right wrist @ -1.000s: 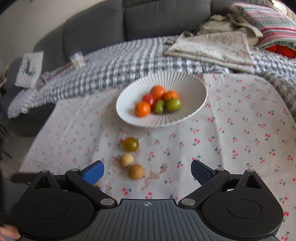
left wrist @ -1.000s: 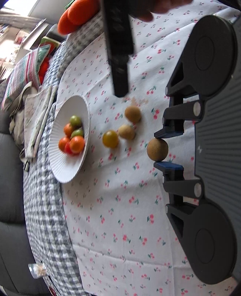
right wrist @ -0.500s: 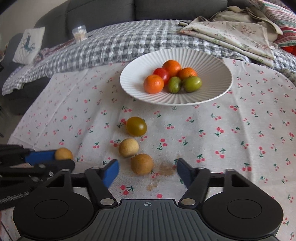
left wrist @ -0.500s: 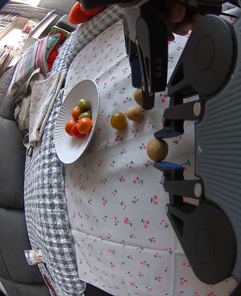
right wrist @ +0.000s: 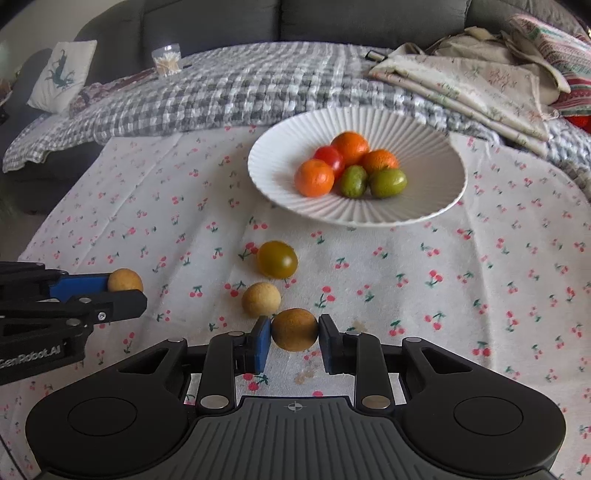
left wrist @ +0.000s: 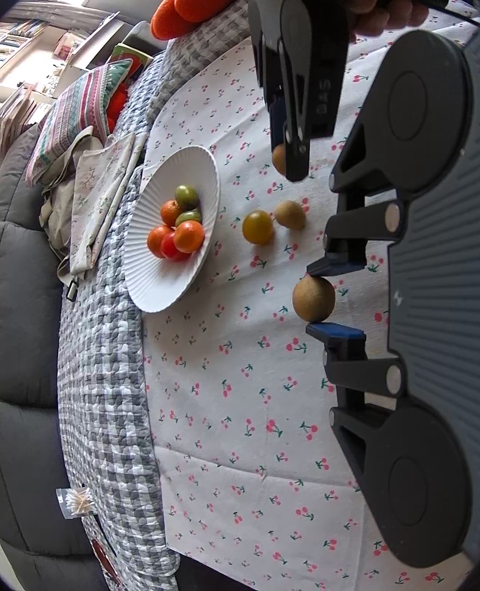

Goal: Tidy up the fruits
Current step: 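Carry both kiwis over the white bowl and open both tools, then move both open tools back to the last fruits on the cloth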

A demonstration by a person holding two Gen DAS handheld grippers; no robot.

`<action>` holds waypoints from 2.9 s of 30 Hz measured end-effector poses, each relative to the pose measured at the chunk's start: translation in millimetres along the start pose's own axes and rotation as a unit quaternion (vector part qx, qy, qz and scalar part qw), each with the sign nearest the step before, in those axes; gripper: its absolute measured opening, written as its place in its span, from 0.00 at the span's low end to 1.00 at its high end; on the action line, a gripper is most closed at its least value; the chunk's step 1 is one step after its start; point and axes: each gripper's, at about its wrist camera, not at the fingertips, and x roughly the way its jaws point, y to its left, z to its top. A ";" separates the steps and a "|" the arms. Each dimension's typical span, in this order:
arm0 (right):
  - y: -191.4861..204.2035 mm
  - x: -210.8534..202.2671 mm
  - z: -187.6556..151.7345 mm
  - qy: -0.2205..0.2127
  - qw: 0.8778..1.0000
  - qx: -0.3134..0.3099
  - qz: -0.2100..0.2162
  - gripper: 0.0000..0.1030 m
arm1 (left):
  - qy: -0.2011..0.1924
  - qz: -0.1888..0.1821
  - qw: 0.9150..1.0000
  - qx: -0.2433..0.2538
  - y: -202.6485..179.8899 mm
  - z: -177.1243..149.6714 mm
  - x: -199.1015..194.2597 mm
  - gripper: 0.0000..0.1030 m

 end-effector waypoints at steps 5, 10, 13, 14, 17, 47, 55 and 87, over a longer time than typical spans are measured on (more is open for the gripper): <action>-5.5 -15.5 8.7 -0.018 1.000 0.008 0.003 0.25 | -0.007 0.005 1.000 0.002 -2.4 7.4 0.4 0.24; -13.3 -27.1 17.3 -0.034 0.999 0.018 0.006 0.25 | -0.020 0.002 1.000 0.001 -5.7 19.5 -2.8 0.24; -19.7 -32.2 21.8 -0.041 0.999 0.032 0.015 0.25 | -0.028 0.003 1.000 0.005 -9.7 28.2 -1.9 0.24; -21.8 -34.1 23.3 -0.043 0.998 0.035 0.017 0.25 | -0.029 0.002 1.000 0.007 -11.9 31.4 -0.5 0.24; -29.3 -39.6 30.0 -0.055 0.997 0.044 0.017 0.25 | -0.031 0.000 0.999 0.012 -18.5 40.7 4.3 0.24; -98.2 12.2 70.1 -0.069 0.993 0.099 0.005 0.25 | -0.050 -0.044 0.992 0.106 -90.7 85.5 96.6 0.25; -102.2 18.6 70.3 -0.069 0.990 0.125 0.013 0.29 | -0.064 -0.054 0.992 0.095 -83.9 86.8 87.5 0.46; -105.9 -46.6 52.0 -0.089 0.983 0.162 0.016 0.41 | -0.002 -0.044 0.999 0.016 -41.3 62.7 53.5 0.46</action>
